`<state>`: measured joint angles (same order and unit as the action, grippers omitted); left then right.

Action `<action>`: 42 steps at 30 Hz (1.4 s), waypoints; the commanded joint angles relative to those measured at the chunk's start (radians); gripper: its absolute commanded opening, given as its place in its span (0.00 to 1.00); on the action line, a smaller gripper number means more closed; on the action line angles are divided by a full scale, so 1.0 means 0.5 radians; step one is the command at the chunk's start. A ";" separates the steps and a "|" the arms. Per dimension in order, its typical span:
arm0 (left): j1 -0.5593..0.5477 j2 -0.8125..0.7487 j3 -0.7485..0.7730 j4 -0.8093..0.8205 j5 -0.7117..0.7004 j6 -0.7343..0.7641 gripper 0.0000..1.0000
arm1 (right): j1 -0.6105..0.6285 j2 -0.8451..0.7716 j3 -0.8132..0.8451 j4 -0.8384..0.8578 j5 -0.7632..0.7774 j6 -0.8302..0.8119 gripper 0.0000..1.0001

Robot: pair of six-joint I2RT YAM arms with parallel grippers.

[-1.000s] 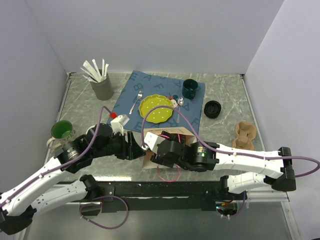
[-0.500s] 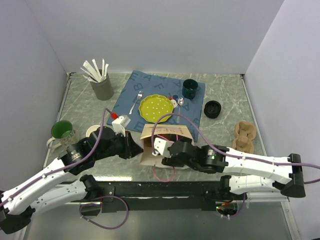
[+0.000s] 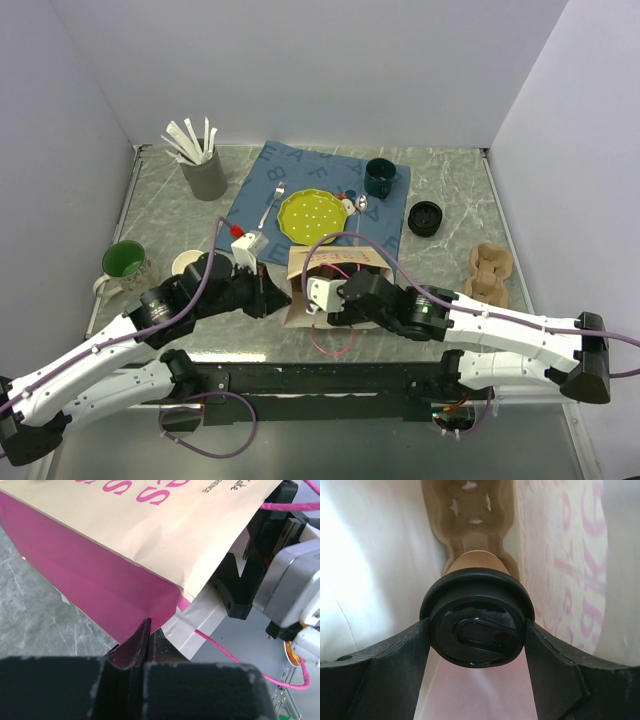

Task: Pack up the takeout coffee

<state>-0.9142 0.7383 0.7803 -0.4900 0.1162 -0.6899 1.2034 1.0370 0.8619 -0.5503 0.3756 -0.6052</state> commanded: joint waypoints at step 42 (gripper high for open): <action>-0.006 -0.246 -0.122 0.038 0.176 0.285 0.01 | -0.207 0.313 0.083 0.300 -0.227 -0.505 0.45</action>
<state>-0.9142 0.6361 0.7277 -0.4862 0.1730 -0.5690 1.1076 1.1999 0.9234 -0.4500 0.2543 -0.8387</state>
